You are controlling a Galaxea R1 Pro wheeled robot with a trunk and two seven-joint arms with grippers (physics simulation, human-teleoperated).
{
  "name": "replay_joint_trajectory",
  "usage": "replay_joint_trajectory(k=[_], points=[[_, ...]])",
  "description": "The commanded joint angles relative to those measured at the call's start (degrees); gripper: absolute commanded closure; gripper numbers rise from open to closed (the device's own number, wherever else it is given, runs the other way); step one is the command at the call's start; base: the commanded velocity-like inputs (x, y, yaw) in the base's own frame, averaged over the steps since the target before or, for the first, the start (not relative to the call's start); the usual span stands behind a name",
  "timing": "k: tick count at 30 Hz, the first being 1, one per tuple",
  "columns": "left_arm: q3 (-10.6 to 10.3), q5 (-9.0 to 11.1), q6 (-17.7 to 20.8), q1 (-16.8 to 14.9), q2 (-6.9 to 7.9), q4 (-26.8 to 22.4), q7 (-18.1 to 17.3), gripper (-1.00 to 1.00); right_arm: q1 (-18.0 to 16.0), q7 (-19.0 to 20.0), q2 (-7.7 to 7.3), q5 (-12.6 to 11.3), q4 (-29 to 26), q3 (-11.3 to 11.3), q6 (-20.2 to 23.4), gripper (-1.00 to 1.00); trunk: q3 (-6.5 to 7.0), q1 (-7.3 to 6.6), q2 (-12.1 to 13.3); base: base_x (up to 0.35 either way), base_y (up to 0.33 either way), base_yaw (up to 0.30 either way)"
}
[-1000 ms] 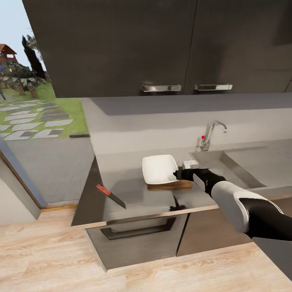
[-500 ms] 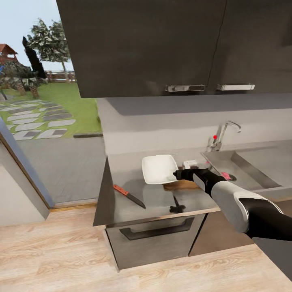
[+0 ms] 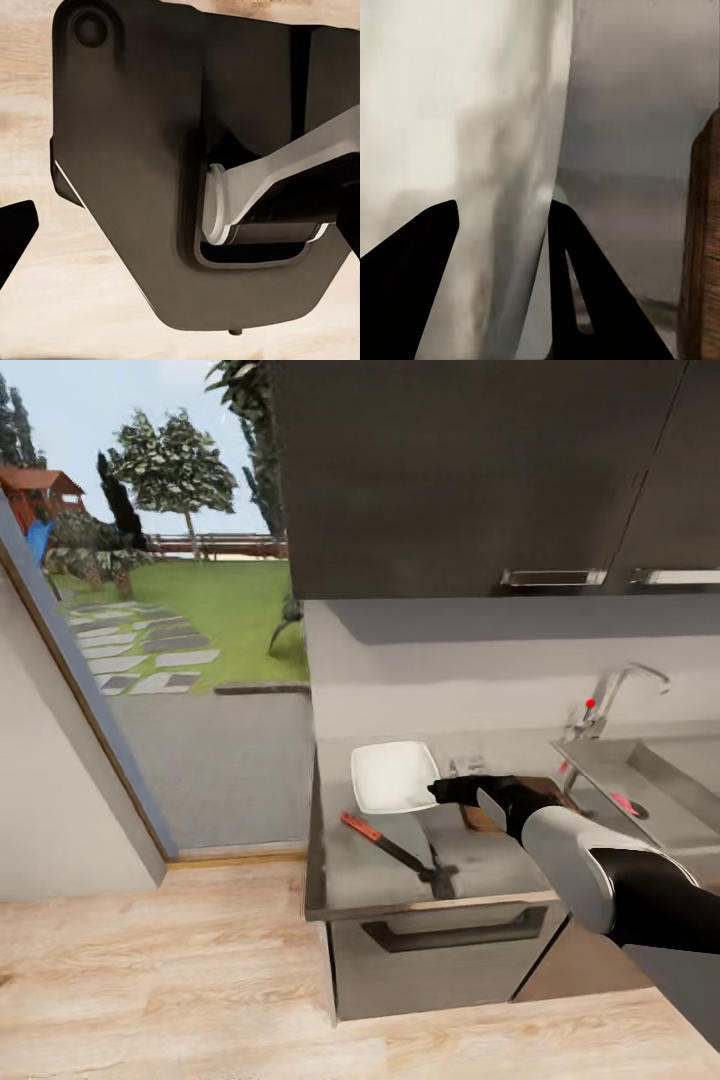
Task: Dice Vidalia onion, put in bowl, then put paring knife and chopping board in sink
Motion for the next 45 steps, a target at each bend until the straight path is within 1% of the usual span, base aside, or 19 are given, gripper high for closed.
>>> replay_joint_trajectory(k=[1,12,22,28,30,33,36,37,41,43,44,45], points=[[0.2,0.5,0.1,0.0,-0.03,0.0,-0.5,-1.00,0.0,0.2,-0.05,0.5,-0.1,-0.6,0.3,1.00,-0.12,0.04,-0.1,0.000,0.269,0.082],[0.2,0.4,0.0,0.0,-0.03,0.0,-0.5,-1.00,0.0,0.3,-0.22,0.5,-0.1,-0.6,0.3,1.00,-0.14,0.04,-0.1,0.013,0.063,0.013],[0.2,0.4,0.0,0.0,-0.03,0.0,-0.5,-1.00,0.0,-0.1,0.08,0.6,-0.1,-0.6,0.4,1.00,-0.14,0.04,-0.1,0.233,0.172,0.000],[0.2,0.4,0.0,0.0,-0.05,0.0,-0.5,-1.00,0.0,-0.1,-0.14,0.5,-0.1,-0.7,0.4,1.00,-0.14,0.04,-0.1,0.075,0.059,0.000],[0.2,0.4,0.0,0.0,-0.04,-0.1,-0.5,-1.00,0.0,-1.1,-0.02,0.6,0.0,-0.7,0.7,1.00,-0.14,0.04,-0.1,0.012,0.009,0.000],[0.2,0.4,0.0,0.0,-0.05,-0.3,-0.5,-1.00,0.0,-4.4,-0.01,0.6,0.0,-0.7,2.7,1.00,-0.14,0.04,-0.1,0.004,0.003,0.000],[0.2,0.4,0.0,-0.1,-0.11,-0.3,-0.5,-1.00,0.0,-7.2,-0.45,0.6,0.1,-0.7,3.8,1.00,-0.14,0.04,-0.1,0.001,0.001,0.000],[0.2,0.5,0.0,-0.1,-0.32,-0.3,-0.5,-1.00,0.0,-8.1,-1.04,0.7,0.7,-0.7,4.1,1.00,-0.14,0.04,-0.1,0.000,0.000,0.000],[0.2,0.5,0.1,-0.1,-0.43,-0.1,-0.5,-1.00,0.0,-8.0,-2.21,0.5,0.9,-0.7,4.2,1.00,-0.14,0.04,-0.1,0.000,0.000,0.000],[0.2,0.5,0.1,-0.1,-0.45,0.0,-0.5,-1.00,0.0,-7.8,-2.36,0.5,0.9,-0.7,4.4,1.00,-0.14,0.04,-0.1,0.000,0.000,0.000],[0.2,0.5,0.1,-0.1,-0.46,0.0,-0.5,-1.00,0.0,-6.7,-2.42,0.4,0.8,-0.7,4.7,1.00,-0.14,0.04,-0.1,0.000,0.000,0.000],[0.2,0.5,0.1,-0.1,-0.46,0.0,-0.5,-1.00,0.0,-3.9,-2.47,0.4,0.7,-0.7,4.8,1.00,-0.14,0.04,-0.1,0.000,0.000,0.000]])
